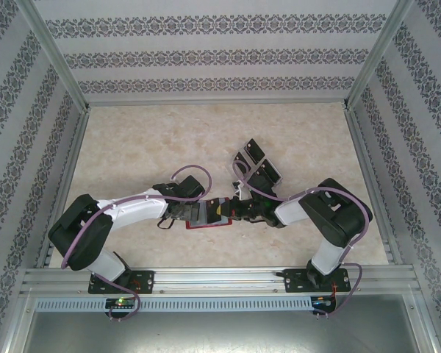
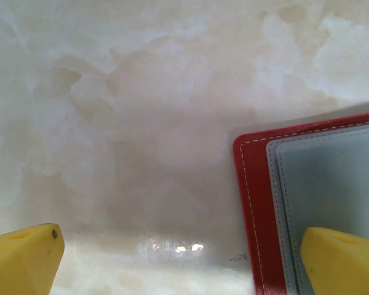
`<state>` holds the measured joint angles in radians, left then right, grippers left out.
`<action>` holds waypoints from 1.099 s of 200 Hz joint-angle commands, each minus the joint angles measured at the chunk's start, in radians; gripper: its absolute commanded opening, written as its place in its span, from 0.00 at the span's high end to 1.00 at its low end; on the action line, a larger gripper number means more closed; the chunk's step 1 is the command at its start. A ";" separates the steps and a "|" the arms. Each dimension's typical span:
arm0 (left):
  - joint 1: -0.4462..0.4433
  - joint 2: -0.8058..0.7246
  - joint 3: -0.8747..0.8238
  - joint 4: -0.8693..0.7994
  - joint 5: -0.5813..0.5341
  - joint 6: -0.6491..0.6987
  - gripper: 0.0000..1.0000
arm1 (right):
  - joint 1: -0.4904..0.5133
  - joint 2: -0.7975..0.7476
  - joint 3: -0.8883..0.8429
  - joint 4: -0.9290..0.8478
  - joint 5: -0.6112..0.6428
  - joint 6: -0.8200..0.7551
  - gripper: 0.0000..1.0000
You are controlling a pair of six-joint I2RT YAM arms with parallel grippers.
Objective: Put the credit cards into the card holder
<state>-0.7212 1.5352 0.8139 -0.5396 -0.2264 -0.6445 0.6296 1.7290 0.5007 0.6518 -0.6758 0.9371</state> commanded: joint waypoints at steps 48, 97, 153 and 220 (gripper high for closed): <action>-0.021 -0.090 0.040 -0.094 -0.058 0.012 0.00 | -0.018 0.006 -0.018 0.036 0.007 0.008 1.00; -0.064 -0.036 0.067 -0.017 -0.009 0.031 0.00 | -0.028 0.005 -0.034 0.017 0.028 0.002 1.00; -0.086 0.036 0.052 0.050 0.011 0.021 0.00 | -0.038 0.004 -0.044 0.005 0.044 -0.004 1.00; -0.086 0.038 -0.003 -0.064 -0.047 -0.040 0.00 | -0.051 0.018 -0.052 -0.007 0.058 -0.002 1.00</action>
<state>-0.7929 1.5784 0.8532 -0.5335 -0.2375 -0.6518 0.5907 1.7290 0.4698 0.6708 -0.6628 0.9440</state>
